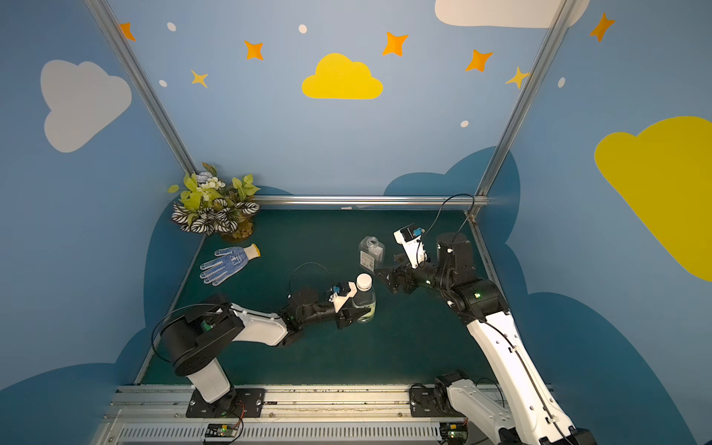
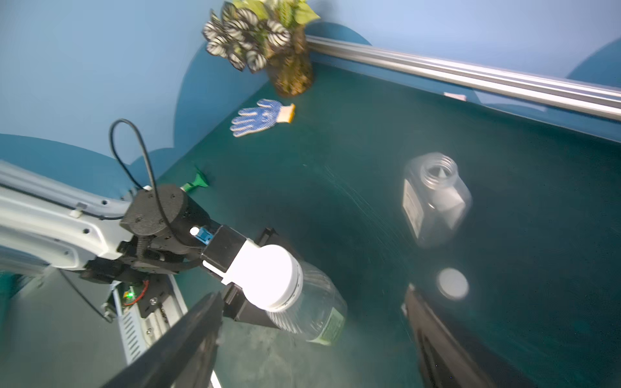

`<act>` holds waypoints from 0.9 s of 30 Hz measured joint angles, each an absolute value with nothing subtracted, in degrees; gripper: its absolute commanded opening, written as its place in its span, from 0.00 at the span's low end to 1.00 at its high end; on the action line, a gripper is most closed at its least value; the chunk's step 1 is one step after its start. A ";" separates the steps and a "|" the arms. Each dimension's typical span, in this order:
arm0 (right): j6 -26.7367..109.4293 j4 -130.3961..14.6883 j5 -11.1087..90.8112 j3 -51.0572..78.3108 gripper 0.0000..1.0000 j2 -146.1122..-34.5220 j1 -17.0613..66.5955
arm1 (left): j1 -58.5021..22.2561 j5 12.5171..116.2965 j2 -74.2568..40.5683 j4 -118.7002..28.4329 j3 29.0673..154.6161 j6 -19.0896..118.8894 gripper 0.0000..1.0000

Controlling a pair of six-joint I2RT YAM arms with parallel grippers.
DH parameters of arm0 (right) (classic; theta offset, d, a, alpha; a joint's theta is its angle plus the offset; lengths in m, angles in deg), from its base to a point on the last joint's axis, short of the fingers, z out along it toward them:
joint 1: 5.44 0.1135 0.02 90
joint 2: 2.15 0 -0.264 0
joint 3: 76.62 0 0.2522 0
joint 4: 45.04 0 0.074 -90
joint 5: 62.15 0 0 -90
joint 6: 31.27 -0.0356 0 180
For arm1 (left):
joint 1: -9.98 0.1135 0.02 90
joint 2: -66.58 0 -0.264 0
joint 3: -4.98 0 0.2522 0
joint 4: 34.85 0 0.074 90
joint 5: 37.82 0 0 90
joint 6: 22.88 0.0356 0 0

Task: Screw on the bottle caps
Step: Place the bottle cap on the plastic bottle, then screw the bottle cap onto the plastic bottle.

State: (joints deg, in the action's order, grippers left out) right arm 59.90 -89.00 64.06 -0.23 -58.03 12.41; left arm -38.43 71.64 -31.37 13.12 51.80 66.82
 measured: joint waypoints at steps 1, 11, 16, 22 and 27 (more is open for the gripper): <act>60.25 -86.27 67.25 -1.48 0.92 -58.03 11.32 | -38.08 72.08 -30.30 12.22 51.58 66.80 0.48; 78.52 -79.10 87.71 -3.90 0.96 -59.54 13.74 | -36.39 76.19 -21.25 3.28 51.45 67.31 0.46; 89.98 -84.06 93.87 -1.28 0.97 -63.17 15.01 | -36.35 77.41 -20.33 0.92 51.45 67.98 0.46; 97.60 -89.13 96.97 0.75 0.95 -68.15 16.45 | -36.31 78.40 -19.96 0.27 51.45 69.16 0.46; 100.34 -91.14 98.29 1.67 0.89 -72.24 16.70 | -36.28 78.81 -19.96 0.33 51.45 69.91 0.46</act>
